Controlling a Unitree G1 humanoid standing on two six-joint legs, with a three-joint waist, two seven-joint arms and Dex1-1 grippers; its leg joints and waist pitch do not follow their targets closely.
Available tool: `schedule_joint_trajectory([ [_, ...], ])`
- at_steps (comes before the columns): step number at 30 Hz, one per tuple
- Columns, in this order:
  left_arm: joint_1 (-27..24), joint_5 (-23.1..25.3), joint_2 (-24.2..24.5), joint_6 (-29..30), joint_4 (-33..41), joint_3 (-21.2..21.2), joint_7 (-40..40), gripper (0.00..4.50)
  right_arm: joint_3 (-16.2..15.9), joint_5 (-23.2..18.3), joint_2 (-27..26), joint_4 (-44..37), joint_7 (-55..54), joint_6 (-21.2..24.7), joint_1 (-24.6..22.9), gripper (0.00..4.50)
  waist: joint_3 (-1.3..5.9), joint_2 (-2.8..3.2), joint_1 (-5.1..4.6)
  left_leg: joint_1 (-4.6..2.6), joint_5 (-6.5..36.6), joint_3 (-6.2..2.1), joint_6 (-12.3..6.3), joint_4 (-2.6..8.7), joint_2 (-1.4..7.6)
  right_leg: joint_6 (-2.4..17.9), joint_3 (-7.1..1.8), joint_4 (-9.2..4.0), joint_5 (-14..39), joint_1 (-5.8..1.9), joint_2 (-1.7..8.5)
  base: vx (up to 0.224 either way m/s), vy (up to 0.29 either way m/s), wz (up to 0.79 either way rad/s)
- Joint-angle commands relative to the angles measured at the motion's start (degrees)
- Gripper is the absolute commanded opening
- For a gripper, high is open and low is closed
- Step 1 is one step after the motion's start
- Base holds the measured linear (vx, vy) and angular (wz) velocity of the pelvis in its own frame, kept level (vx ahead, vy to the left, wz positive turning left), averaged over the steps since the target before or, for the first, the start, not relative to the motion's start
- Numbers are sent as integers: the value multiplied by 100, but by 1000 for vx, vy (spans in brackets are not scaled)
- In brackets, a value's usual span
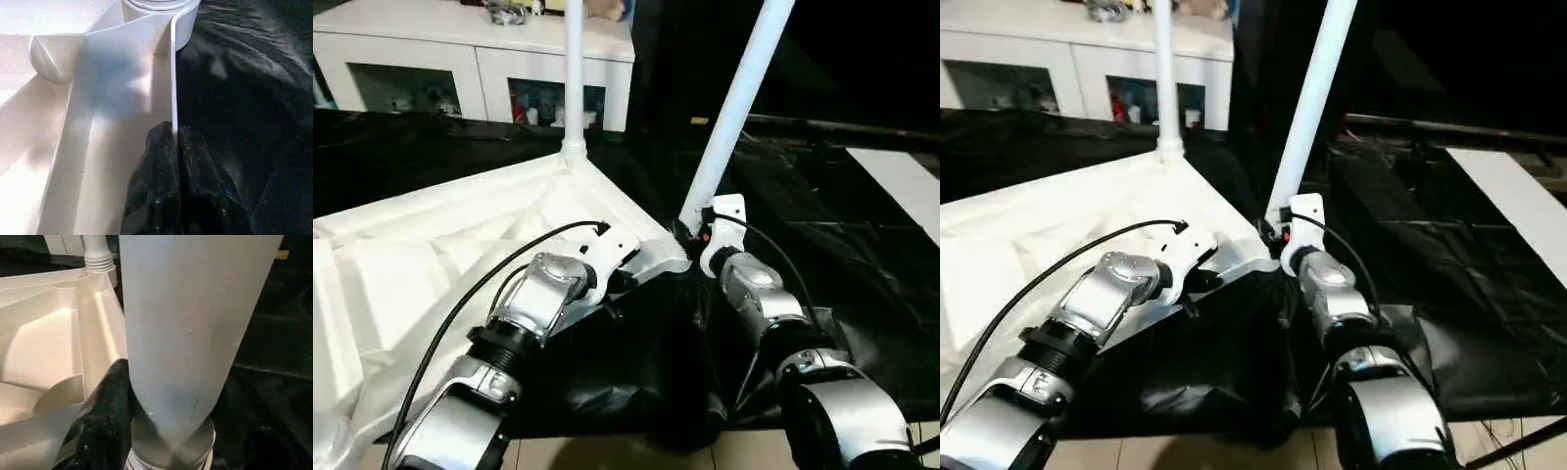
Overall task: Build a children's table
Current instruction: Insert table leg to table base
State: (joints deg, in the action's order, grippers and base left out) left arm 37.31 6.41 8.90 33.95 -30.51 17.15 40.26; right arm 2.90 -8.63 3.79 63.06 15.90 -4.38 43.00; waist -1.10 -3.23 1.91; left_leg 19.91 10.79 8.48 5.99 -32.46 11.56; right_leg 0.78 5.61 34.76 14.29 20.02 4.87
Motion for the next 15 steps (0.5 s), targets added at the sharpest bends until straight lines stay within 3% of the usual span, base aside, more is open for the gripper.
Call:
schedule_joint_trajectory([
  [1, 110, -20, -41, 107, 189, 15, -88, 0, -80, 222, -40, 887, -213, 485, -392, 186, 87, 89, -15, 0, 2599, -83, 71, 514, 209, 645, -321, -648, 2616, 39, 438, 0, 0, 0],
  [2, 106, -17, -42, 117, 202, 8, -92, 0, -88, 232, -41, 897, -212, 473, -385, 186, 97, 99, -10, 23, 2465, -85, 77, 527, 218, 627, -327, -630, 2455, 28, 429, 0, 0, 0],
  [5, 104, -9, -36, 103, 217, -13, -97, 0, -116, 278, -38, 904, -171, 429, -372, 186, 96, 91, 5, -1, 2335, -45, 28, 517, 218, 690, -347, -621, 2156, 50, 417, 0, 0, 0],
  [15, 69, -43, 11, 90, 278, -2, -63, 0, -229, 454, -13, 894, 166, 235, -270, 186, 124, 91, 8, 28, 1741, 28, -83, 506, 238, 955, -361, -537, 1312, -19, 394, 0, 0, 0],
])
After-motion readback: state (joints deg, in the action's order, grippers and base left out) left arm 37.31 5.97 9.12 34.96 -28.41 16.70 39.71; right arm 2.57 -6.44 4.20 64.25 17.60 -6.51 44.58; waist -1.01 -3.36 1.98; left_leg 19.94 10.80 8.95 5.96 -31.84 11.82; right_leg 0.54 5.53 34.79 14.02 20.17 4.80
